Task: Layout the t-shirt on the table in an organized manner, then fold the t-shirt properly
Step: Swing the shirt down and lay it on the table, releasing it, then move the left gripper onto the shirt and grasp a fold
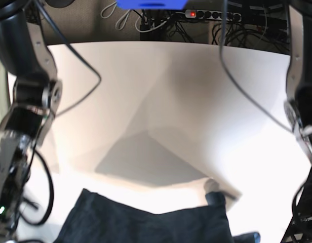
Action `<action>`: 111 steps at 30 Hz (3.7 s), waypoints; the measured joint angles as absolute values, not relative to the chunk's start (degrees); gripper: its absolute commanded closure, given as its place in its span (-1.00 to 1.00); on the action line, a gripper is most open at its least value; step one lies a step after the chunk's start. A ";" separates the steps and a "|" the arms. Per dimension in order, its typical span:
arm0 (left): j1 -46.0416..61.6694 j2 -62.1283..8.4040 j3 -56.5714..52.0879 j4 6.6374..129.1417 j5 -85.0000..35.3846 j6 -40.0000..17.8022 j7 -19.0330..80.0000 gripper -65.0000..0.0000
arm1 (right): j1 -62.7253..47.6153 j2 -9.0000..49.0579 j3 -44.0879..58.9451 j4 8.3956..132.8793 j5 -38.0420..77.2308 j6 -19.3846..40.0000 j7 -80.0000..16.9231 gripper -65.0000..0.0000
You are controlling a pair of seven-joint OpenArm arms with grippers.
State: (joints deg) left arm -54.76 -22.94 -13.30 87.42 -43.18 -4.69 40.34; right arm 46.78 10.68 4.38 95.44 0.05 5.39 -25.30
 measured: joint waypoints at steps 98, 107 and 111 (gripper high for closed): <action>-7.97 -13.67 -19.75 93.82 -53.76 -4.43 40.45 0.66 | 28.03 15.86 18.39 68.97 8.14 9.82 -19.97 -0.48; -8.29 -3.81 2.28 90.50 -53.25 -4.64 40.05 -0.34 | 4.67 13.67 18.65 94.56 8.29 9.98 -19.81 -0.48; -9.34 0.62 9.54 83.66 -50.98 -4.29 40.38 -0.35 | -1.83 12.53 20.84 98.87 8.16 10.02 -20.58 -0.48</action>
State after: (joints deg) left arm -9.34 0.62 9.54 83.66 -50.98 -4.29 40.38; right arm -1.83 12.53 20.84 98.87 8.16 10.02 -20.58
